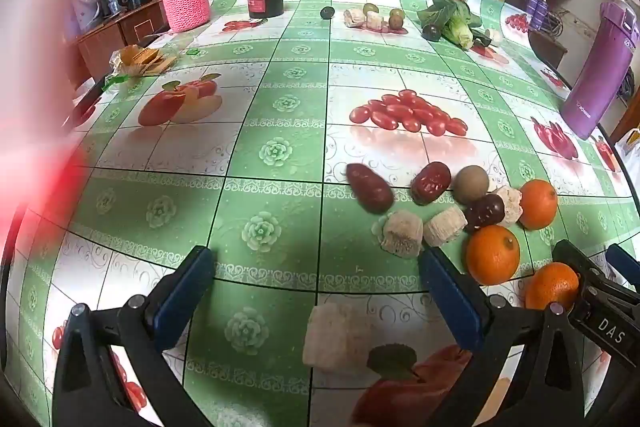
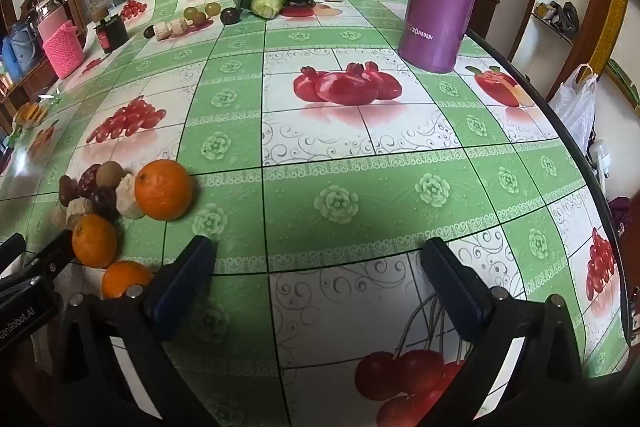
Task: Organize fruits
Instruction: 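Move both tools toward the pile of oranges and dates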
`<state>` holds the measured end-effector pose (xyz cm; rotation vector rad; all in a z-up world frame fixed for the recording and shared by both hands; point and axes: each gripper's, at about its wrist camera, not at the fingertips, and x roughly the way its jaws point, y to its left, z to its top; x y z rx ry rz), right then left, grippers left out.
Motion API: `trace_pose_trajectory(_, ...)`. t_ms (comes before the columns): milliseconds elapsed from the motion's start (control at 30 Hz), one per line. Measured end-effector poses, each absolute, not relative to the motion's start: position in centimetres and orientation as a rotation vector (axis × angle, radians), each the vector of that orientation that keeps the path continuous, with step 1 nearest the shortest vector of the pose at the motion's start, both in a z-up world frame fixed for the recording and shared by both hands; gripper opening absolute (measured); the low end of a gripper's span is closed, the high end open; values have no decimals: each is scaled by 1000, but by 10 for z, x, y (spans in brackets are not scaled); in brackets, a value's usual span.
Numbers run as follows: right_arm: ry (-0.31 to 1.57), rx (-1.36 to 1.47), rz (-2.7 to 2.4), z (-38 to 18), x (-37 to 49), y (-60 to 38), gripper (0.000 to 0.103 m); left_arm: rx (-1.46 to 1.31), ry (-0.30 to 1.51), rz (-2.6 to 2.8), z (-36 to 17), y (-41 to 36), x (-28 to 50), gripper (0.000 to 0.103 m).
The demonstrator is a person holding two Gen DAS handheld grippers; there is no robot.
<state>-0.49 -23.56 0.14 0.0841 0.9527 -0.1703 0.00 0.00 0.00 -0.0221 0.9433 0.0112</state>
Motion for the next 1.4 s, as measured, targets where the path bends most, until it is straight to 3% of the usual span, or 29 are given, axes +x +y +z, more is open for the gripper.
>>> trace_pose_trajectory(1133,956,86,-167,-2,-5,-233,103,-25,943,21,0,-1,0,102)
trace_pose_trajectory(1267,993,52,-94,2,-8,-230,103,-4,1014,-34,5,1,-3,101)
trace_pose_trajectory(1400,885,120,9,22,-35,-232,103,24,884,26,37,14,-48,101)
